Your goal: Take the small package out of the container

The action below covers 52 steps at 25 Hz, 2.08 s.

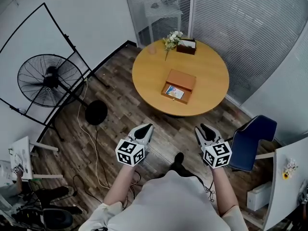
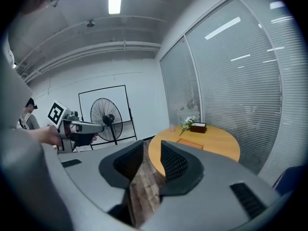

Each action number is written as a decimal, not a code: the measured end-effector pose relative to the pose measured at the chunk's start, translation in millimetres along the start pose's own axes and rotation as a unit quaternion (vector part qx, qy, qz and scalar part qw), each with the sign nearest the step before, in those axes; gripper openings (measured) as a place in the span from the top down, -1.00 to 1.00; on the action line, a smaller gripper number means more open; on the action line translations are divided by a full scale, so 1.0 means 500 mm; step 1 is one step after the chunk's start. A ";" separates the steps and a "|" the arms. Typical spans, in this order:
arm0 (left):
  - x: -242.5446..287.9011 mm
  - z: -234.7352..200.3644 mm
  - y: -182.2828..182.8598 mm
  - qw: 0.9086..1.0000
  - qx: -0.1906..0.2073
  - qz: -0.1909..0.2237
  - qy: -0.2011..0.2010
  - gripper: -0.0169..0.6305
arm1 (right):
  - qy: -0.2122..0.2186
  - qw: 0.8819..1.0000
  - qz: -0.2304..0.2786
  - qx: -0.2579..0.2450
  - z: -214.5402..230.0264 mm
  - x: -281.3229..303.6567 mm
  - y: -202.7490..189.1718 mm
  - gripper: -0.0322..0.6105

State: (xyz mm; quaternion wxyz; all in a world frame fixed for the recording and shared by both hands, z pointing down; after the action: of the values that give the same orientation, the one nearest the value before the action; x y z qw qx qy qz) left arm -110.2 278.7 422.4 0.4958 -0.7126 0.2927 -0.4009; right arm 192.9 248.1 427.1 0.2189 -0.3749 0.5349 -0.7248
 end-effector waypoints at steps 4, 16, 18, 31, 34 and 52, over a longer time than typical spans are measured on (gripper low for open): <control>0.093 -0.026 0.034 1.000 0.001 -0.006 0.003 0.89 | 0.004 1.000 -0.007 0.008 0.085 0.068 0.023 0.56; 0.285 -0.087 0.086 0.999 -0.023 -0.011 0.039 0.89 | 0.036 0.999 -0.030 0.010 0.269 0.231 0.075 0.56; 0.303 -0.097 0.090 0.999 -0.028 -0.015 0.039 0.89 | 0.039 0.998 -0.037 0.012 0.280 0.252 0.081 0.56; 0.441 -0.261 0.113 0.998 -0.040 -0.037 0.009 0.89 | 0.012 0.997 -0.069 0.033 0.325 0.423 0.089 0.56; 0.485 -0.319 0.124 0.998 -0.042 -0.046 -0.010 0.89 | -0.001 0.996 -0.081 0.043 0.328 0.484 0.090 0.56; 0.687 -0.604 0.109 0.982 -0.039 -0.137 -0.124 0.89 | -0.090 0.975 -0.167 0.118 0.339 0.768 0.026 0.56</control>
State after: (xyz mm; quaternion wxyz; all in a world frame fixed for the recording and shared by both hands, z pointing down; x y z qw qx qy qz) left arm -197.2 -161.8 524.2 0.4407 -0.8089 0.1437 -0.3617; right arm 84.3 -135.8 558.7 0.1846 -0.4938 0.3537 -0.7726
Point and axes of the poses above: the fingertips, and each gripper's own axes: x forward along the fingers, z to its right, y out of its top, the point moved 9 cm from there along -x, backward along the fingers
